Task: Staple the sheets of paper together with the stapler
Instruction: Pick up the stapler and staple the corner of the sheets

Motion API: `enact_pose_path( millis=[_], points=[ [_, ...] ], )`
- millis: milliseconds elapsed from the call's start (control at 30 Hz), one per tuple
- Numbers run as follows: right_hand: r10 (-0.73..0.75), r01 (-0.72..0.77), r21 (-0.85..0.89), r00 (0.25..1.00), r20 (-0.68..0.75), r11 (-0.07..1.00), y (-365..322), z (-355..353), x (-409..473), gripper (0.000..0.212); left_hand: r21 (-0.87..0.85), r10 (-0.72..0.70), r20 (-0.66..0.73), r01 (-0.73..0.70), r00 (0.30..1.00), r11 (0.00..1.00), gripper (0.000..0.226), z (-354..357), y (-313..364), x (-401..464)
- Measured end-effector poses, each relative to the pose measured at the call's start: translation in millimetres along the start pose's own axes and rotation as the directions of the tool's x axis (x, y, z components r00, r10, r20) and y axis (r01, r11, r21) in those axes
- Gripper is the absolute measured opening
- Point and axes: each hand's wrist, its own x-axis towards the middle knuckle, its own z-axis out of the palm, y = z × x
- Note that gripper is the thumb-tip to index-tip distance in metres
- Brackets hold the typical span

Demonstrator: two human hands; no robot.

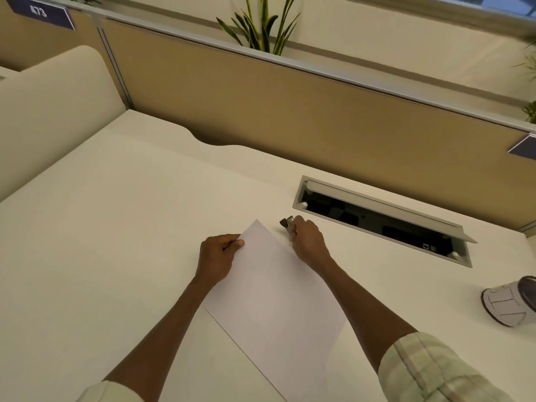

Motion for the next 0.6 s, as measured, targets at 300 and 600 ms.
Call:
enact_pose_path(
  millis=[300, 600],
  points=[
    [0.054, -0.159, 0.765, 0.985, 0.161, 0.624, -4, -72, -25, 0.045, 0.005, 0.086, 0.089, -0.087, 0.992, 0.996, 0.016, -11, 49, -10],
    [0.126, -0.241, 0.816, 0.970, 0.206, 0.526, -9, -131, -80, 0.055, 0.064, 0.231, 0.150, -0.242, 0.961, 0.968, 0.021, -14, 110, -32]
  ],
)
